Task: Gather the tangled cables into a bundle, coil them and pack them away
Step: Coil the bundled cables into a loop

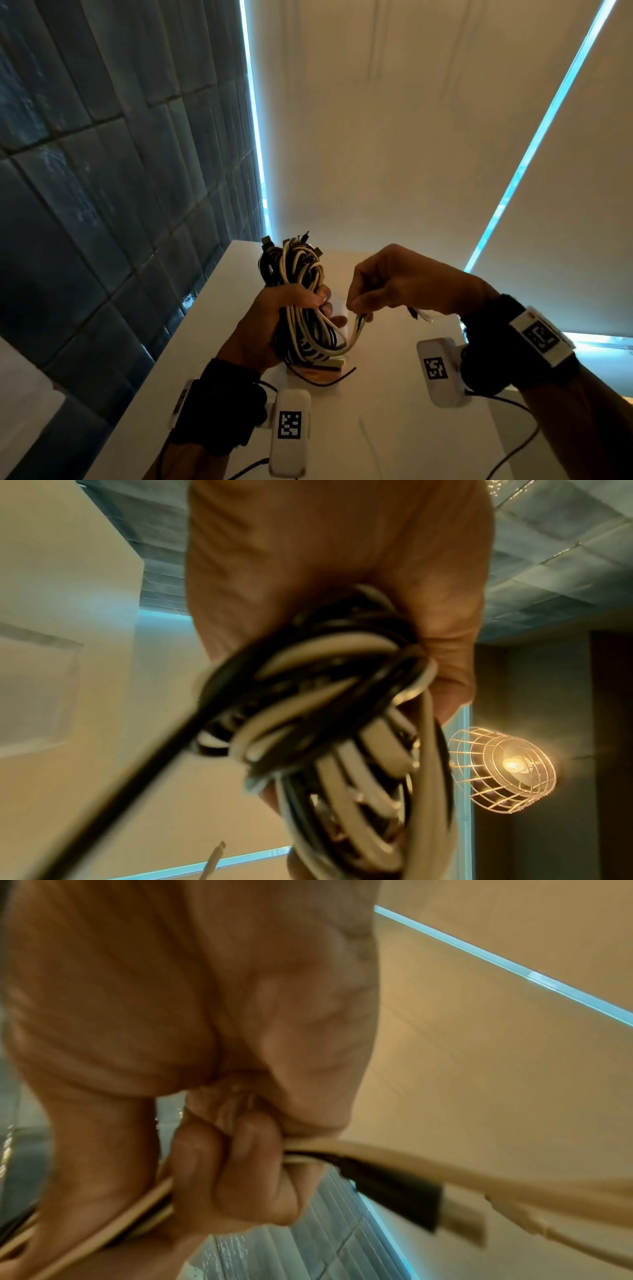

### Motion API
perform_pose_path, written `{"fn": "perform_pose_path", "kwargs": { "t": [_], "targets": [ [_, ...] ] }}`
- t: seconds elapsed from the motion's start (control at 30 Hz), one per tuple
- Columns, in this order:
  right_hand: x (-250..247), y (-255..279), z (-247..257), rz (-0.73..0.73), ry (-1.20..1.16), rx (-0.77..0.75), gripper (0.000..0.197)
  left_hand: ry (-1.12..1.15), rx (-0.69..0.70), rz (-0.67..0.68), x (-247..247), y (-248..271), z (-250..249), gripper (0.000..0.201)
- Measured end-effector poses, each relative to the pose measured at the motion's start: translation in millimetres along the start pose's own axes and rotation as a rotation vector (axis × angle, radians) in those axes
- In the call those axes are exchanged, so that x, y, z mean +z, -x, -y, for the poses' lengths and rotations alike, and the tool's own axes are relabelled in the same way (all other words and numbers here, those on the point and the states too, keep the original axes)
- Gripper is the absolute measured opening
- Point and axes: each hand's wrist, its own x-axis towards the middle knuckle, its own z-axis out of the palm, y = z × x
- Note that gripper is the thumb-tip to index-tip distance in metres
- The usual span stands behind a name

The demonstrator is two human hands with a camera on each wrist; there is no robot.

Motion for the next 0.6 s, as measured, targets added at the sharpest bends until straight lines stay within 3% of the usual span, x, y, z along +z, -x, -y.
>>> {"fn": "perform_pose_path", "kwargs": {
  "t": [0.13, 0.27, 0.37, 0.5, 0.6],
  "targets": [
    [5.4, -7.5, 7.9, -0.155, 0.15, -0.039, 0.009, -0.056, -0.044, -0.015, 4.9, 2.5, 5.8, 0.038],
    [19.1, -14.3, 15.0, -0.327, 0.315, -0.203, 0.017, -0.06, -0.143, -0.012, 7.8, 3.8, 12.0, 0.021],
    [27.3, -14.4, 9.9, -0.407, 0.295, -0.276, 0.012, -0.018, -0.092, -0.05, 5.4, 7.4, 16.7, 0.026],
    [26.6, -11.0, 7.6, -0.419, 0.227, -0.301, 0.015, 0.046, -0.094, -0.098, 5.2, 9.8, 22.0, 0.053],
    [20.5, -8.3, 7.3, -0.404, 0.203, -0.294, 0.019, 0.038, -0.116, -0.045, 3.0, 9.7, 20.6, 0.05]
  ]
}}
